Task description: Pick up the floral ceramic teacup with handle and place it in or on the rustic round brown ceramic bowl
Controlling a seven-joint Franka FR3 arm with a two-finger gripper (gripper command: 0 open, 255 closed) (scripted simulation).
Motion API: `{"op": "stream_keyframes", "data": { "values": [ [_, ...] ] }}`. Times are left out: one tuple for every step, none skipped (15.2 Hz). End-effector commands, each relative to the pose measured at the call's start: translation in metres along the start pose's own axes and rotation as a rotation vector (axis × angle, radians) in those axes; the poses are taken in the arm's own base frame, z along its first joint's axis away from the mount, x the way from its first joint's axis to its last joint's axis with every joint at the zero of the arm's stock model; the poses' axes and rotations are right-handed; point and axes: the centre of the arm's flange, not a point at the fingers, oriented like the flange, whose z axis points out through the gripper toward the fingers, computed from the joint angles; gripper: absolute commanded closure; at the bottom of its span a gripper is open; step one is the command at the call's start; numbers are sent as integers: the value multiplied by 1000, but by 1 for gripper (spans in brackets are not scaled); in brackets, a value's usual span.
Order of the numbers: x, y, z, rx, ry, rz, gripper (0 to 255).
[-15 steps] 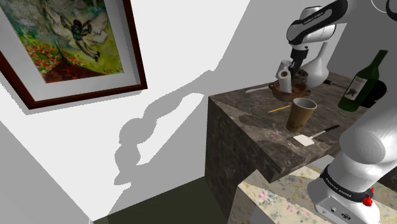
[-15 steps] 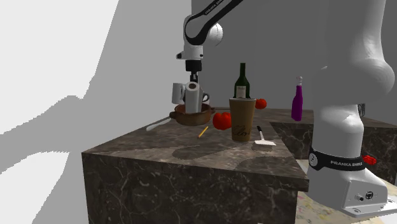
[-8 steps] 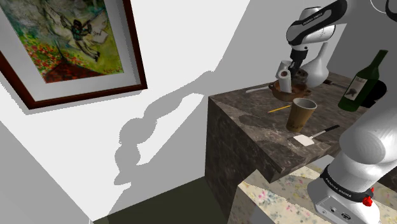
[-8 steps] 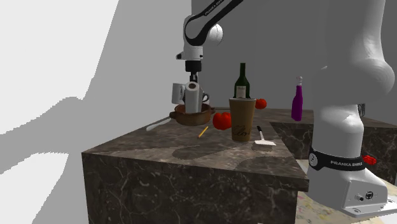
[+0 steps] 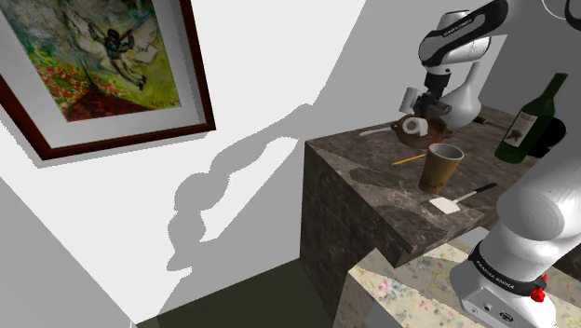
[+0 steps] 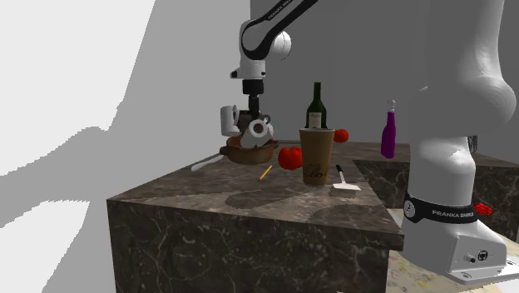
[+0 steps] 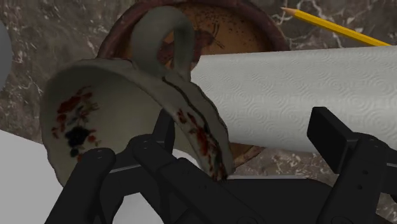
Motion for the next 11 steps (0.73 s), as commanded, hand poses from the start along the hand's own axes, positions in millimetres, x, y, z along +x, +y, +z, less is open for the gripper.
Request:
{"op": "stream_keyframes", "data": {
  "values": [
    [1, 0, -21, 1, -2, 0, 0],
    [1, 0, -34, 1, -2, 0, 0],
    [1, 0, -44, 1, -2, 0, 0],
    [1, 0, -44, 1, -2, 0, 0],
    [1, 0, -44, 1, -2, -1, 0],
    [1, 0, -44, 1, -2, 0, 0],
    [1, 0, -44, 1, -2, 0, 0],
    [1, 0, -44, 1, -2, 0, 0],
    [1, 0, -44, 1, -2, 0, 0],
    [1, 0, -44, 1, -2, 0, 0],
    [1, 0, -44, 1, -2, 0, 0]
  ]
}}
